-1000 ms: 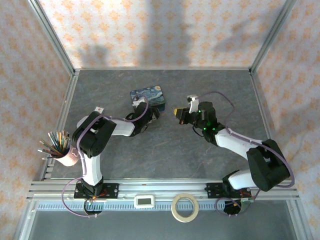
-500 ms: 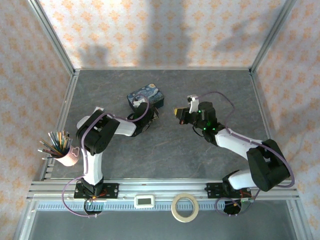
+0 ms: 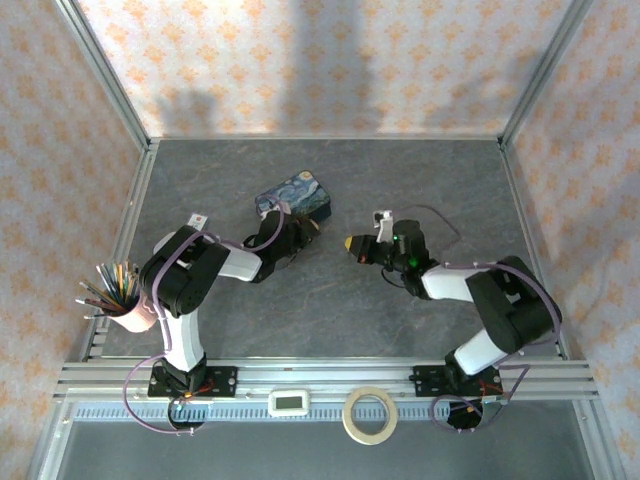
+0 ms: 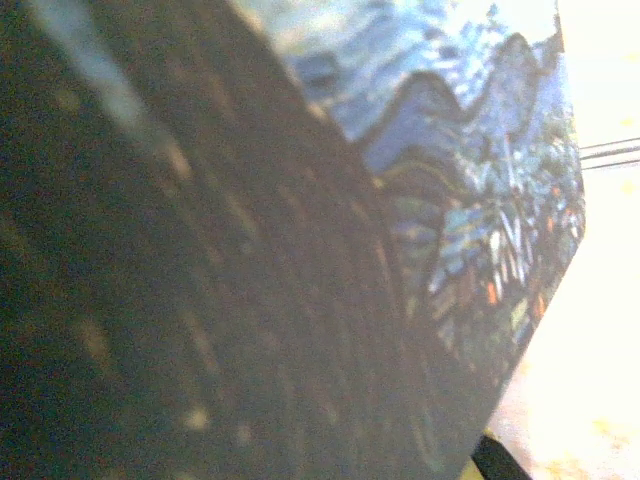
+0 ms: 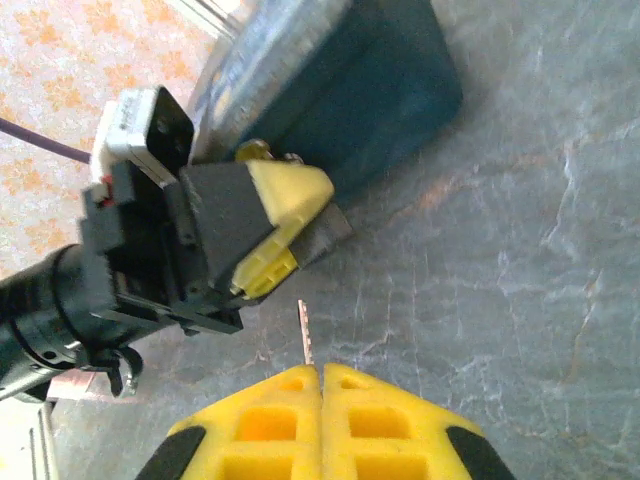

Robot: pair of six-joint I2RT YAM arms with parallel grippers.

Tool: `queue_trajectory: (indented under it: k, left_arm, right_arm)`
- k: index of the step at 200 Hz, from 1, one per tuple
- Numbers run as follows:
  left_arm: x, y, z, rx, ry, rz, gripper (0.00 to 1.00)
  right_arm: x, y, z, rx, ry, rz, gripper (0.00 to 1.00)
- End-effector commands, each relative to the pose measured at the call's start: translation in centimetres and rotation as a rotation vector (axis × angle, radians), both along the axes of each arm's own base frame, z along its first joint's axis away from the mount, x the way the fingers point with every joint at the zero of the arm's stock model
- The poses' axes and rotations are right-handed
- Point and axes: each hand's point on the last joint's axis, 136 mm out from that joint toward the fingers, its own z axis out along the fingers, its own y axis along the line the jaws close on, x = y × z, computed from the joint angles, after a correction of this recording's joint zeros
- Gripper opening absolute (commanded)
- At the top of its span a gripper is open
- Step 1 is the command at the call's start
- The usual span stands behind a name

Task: Unlock the padlock with the key

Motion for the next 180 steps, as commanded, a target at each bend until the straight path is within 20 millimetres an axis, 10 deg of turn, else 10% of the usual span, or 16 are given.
queue_trajectory:
  k: [1, 180]
  left_arm:
    - [-0.1, -1.7, 4.9, -0.215, -0.079, -0.043, 0.0]
    - [-1.5, -2.7, 6.4, -0.325, -0.165, -0.058, 0.0]
  right_arm:
    - [-0.1, 1.1, 1.8, 0.13, -0.035, 0.037, 0.0]
    - [0.5, 3.3, 1.6, 0.405, 0.057, 0.054, 0.0]
